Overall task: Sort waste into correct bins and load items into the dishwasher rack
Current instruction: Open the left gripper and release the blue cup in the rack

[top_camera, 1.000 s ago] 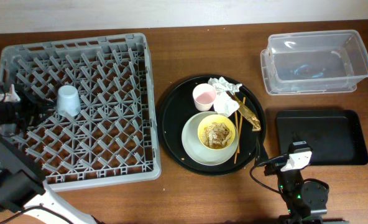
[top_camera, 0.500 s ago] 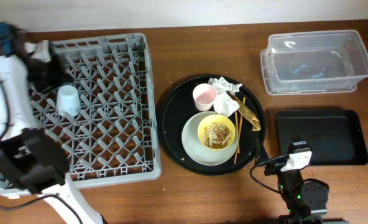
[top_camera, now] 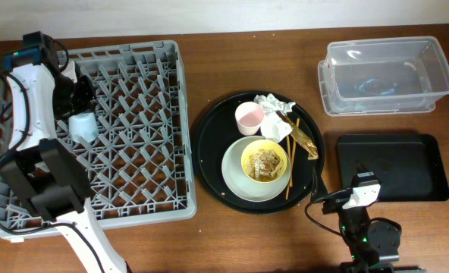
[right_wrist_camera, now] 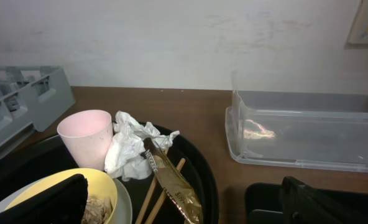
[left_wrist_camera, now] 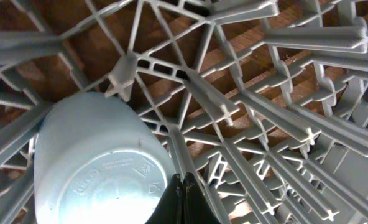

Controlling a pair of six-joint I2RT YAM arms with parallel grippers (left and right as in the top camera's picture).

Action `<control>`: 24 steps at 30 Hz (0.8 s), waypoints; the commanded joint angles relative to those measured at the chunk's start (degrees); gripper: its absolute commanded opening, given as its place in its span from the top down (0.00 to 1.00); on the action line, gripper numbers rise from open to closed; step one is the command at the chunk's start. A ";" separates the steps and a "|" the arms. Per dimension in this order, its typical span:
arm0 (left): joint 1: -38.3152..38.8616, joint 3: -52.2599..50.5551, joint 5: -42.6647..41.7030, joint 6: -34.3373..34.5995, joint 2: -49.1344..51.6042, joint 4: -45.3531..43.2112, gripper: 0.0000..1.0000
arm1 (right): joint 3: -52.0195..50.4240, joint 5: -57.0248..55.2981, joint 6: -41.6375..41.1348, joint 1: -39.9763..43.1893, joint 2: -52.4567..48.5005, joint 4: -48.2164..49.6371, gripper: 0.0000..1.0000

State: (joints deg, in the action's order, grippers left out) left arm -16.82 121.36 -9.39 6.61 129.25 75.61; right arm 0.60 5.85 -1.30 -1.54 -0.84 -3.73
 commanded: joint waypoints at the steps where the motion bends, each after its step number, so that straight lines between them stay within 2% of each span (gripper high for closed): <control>1: -3.72 0.09 6.84 3.76 1.44 1.14 1.00 | -0.28 -0.48 0.02 -0.28 0.48 -0.37 0.01; 5: -5.81 1.14 6.25 4.72 0.90 2.40 1.00 | -0.28 -0.50 0.02 -0.28 0.48 -0.37 0.01; 15: -6.80 12.20 -3.54 4.68 -4.33 6.58 1.00 | -0.28 -0.50 0.02 -0.28 0.48 -0.37 0.01; 24: -5.33 12.92 -7.80 4.11 -6.80 10.69 1.00 | -0.28 -0.50 0.02 -0.28 0.48 -0.37 0.01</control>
State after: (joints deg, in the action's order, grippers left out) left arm -23.22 133.58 -13.23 10.59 123.74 85.01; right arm 0.60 5.82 -1.28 -1.54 -0.84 -3.73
